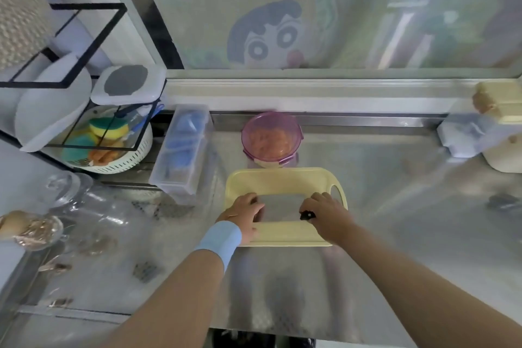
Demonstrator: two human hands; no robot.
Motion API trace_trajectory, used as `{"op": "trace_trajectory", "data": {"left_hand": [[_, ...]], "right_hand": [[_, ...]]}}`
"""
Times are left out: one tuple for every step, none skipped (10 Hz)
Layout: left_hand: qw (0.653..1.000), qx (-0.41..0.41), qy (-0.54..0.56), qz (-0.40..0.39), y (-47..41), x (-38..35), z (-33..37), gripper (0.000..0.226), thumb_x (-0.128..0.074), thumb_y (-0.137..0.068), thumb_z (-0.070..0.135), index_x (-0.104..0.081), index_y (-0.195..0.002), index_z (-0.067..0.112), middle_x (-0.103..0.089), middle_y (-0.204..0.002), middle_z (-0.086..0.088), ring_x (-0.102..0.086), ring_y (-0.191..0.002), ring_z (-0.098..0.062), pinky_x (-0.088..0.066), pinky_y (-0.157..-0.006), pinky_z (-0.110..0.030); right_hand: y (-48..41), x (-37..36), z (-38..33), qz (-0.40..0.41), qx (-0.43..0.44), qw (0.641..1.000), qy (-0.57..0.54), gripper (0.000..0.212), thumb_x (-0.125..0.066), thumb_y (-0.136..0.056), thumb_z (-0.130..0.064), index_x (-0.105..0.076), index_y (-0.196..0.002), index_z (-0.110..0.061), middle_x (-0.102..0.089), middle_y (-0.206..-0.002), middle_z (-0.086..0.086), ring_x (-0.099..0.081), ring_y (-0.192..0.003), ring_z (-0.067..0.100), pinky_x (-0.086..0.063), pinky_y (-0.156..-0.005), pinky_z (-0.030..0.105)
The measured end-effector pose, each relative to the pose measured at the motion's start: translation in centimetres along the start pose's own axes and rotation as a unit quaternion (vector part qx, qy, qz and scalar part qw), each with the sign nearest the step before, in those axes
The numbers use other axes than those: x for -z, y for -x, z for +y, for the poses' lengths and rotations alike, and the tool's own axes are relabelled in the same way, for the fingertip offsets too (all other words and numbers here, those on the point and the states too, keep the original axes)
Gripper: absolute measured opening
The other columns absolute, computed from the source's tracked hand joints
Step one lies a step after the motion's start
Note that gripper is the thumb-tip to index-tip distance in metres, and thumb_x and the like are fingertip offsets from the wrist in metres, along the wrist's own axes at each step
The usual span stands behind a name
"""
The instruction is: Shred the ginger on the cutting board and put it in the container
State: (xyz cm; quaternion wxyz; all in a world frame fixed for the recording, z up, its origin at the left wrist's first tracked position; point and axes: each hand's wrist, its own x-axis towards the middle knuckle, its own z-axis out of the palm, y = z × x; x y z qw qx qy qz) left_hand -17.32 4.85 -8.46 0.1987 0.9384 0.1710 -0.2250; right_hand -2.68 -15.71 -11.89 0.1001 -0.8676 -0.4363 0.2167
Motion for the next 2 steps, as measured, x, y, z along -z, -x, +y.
{"op": "trace_trajectory", "data": {"left_hand": [[1.000, 0.000, 0.006, 0.007, 0.15, -0.06, -0.51, 0.051, -0.059, -0.083, 0.022, -0.046, -0.133, 0.025, -0.009, -0.156, 0.013, -0.017, -0.142, -0.006, -0.031, -0.107, -0.026], [0.999, -0.008, 0.001, 0.031, 1.04, 0.47, 0.05, 0.055, -0.054, -0.088, 0.028, -0.040, -0.140, 0.029, -0.006, -0.160, 0.010, -0.011, -0.146, -0.009, -0.027, -0.112, -0.030]], "right_hand": [[0.01, -0.27, -0.09, 0.009, -0.001, 1.000, 0.012, 0.022, -0.057, -0.099, -0.023, -0.061, -0.120, -0.029, -0.055, -0.117, -0.004, -0.048, -0.112, 0.022, -0.037, -0.095, 0.033], [0.55, 0.31, -0.85, 0.018, -0.025, 0.999, 0.031, 0.035, -0.059, -0.094, -0.026, -0.056, -0.128, -0.031, -0.053, -0.124, -0.004, -0.046, -0.119, 0.023, -0.035, -0.102, 0.036]]}}
